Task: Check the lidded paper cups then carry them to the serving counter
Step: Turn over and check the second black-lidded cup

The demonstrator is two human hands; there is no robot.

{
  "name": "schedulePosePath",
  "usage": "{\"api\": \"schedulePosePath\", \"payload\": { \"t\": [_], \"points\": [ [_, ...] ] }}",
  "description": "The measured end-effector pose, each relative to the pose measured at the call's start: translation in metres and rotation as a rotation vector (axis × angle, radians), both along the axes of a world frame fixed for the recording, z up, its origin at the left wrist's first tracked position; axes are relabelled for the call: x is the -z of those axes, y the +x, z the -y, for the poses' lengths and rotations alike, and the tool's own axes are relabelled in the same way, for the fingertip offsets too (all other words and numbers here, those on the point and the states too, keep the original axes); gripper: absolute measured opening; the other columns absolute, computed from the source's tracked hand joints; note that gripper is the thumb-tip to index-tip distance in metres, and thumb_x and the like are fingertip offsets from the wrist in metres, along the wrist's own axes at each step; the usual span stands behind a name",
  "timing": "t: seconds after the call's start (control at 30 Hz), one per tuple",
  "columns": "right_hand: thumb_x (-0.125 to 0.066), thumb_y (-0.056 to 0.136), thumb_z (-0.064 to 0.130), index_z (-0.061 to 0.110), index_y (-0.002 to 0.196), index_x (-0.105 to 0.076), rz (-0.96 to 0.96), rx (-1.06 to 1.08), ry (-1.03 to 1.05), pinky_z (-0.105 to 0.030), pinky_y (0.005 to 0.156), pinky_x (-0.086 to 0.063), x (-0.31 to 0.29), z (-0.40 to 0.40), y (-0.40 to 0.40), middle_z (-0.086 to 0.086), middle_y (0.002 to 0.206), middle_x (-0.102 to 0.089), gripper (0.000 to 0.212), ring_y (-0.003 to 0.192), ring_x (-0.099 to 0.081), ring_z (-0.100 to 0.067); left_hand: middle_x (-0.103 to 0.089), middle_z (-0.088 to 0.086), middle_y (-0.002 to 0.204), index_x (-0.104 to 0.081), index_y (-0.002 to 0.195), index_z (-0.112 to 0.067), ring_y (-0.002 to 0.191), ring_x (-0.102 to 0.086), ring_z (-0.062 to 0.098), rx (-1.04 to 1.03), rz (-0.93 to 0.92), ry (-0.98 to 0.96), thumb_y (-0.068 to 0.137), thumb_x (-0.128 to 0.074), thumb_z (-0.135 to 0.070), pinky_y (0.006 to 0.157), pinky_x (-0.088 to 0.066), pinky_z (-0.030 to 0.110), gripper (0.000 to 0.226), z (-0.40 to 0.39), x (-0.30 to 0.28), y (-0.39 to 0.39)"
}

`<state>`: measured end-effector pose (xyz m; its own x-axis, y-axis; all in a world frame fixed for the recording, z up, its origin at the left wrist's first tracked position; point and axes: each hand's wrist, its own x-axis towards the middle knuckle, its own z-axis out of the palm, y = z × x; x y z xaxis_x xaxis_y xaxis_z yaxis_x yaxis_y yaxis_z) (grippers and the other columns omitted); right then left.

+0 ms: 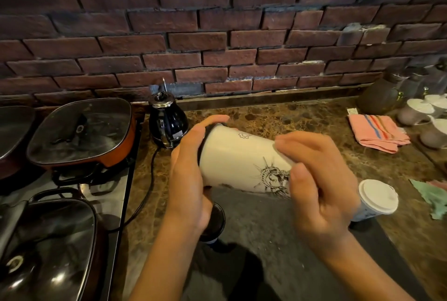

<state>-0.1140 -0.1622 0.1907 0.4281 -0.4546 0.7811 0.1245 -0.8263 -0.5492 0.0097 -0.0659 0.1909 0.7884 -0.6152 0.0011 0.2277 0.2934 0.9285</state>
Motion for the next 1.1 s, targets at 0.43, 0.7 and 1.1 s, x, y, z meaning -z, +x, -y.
{"api": "schedulePosePath", "payload": {
  "t": [0.43,0.7,1.1],
  "points": [
    [-0.058,0.086,0.043,0.035,0.109,-0.068,-0.367,-0.105,0.481,-0.013,0.077,-0.049,0.006,0.006,0.0,0.018,0.109,-0.066,0.026,0.105,-0.062,-0.005,-0.073,0.005,0.095,-0.075,0.111,-0.027,0.081,-0.068,0.021,-0.097,0.185,0.009,0.095,-0.051,-0.039,0.065,-0.051,0.04,0.031,-0.004,0.002,0.008],
    [-0.074,0.069,0.057,0.042,0.136,-0.049,-0.494,-0.105,0.241,-0.016,0.09,-0.05,0.0,0.01,-0.014,0.024,0.126,-0.058,0.073,0.118,-0.056,0.001,-0.073,-0.002,0.097,-0.073,0.106,-0.03,0.084,-0.067,0.013,0.029,-0.02,-0.044,0.085,-0.064,-0.046,0.063,-0.052,0.033,0.027,-0.009,-0.001,0.014],
    [-0.08,0.061,0.059,0.026,0.118,-0.066,-0.254,-0.496,1.375,-0.032,0.054,-0.058,0.004,-0.023,-0.006,-0.007,0.106,-0.074,0.067,0.071,-0.073,-0.026,-0.073,0.009,0.11,-0.069,0.117,-0.024,0.1,-0.07,0.025,0.2,-0.134,-0.273,0.056,-0.096,-0.036,0.08,-0.061,0.041,0.067,-0.005,0.014,0.01]
  ]
}}
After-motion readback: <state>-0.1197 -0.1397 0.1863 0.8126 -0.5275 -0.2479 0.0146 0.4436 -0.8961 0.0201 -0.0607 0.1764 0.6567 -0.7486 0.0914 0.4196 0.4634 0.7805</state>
